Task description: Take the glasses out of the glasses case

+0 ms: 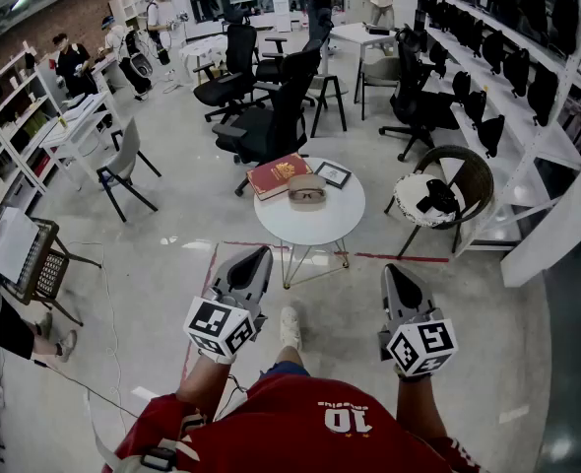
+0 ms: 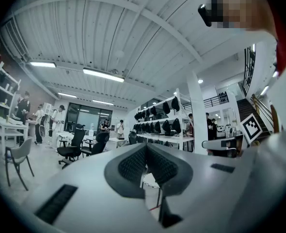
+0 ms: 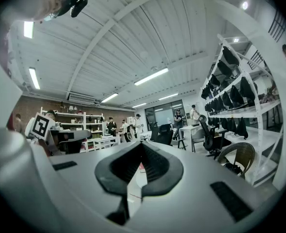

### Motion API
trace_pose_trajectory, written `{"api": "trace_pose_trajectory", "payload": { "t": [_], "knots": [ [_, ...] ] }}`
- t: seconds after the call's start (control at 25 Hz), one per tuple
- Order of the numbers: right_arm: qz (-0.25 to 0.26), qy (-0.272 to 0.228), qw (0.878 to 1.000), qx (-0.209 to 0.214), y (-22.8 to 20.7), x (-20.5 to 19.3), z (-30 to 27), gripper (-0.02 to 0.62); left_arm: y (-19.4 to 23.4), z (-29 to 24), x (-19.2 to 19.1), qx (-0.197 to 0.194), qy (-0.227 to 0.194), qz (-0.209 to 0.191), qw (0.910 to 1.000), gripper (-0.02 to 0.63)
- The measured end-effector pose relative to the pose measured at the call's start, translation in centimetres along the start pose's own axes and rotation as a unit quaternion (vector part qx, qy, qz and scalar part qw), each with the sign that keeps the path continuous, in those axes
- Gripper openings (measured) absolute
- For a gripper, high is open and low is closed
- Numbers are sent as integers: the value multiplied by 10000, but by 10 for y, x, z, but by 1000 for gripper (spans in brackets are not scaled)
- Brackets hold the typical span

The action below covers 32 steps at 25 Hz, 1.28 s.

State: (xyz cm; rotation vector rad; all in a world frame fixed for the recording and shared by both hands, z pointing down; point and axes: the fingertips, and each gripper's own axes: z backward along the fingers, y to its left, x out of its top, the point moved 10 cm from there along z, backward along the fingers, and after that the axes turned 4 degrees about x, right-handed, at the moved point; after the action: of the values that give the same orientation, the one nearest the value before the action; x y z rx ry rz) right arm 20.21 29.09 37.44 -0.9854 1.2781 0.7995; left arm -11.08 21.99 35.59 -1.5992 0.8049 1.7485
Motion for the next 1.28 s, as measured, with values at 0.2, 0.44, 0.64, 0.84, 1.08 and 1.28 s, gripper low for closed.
{"api": "trace_pose_trajectory", "payload": {
  "t": [0.2, 0.44, 0.64, 0.84, 1.08, 1.28],
  "knots": [
    [5, 0, 10000, -2, -2, -2, 5, 14, -5, 1, -4, 4, 33, 25, 10000, 8],
    [22, -12, 10000, -58, -3, -4, 11, 14, -10, -2, -5, -79, 27, 24, 10000, 8],
    [39, -21, 10000, -85, 2, -3, 13, 15, -10, -1, -3, -122, 33, 33, 9999, 8],
    [-25, -71, 9999, -92, 1, -5, 11, 15, -8, 0, -6, -111, 43, 55, 9999, 8],
    [-124, -141, 9998, -41, 4, -7, 4, 15, 1, 2, -9, -66, 44, 92, 9999, 8],
    [-182, -121, 9998, 35, 6, -12, -7, 15, 10, 3, -14, -1, 44, 109, 9999, 8]
  ]
}}
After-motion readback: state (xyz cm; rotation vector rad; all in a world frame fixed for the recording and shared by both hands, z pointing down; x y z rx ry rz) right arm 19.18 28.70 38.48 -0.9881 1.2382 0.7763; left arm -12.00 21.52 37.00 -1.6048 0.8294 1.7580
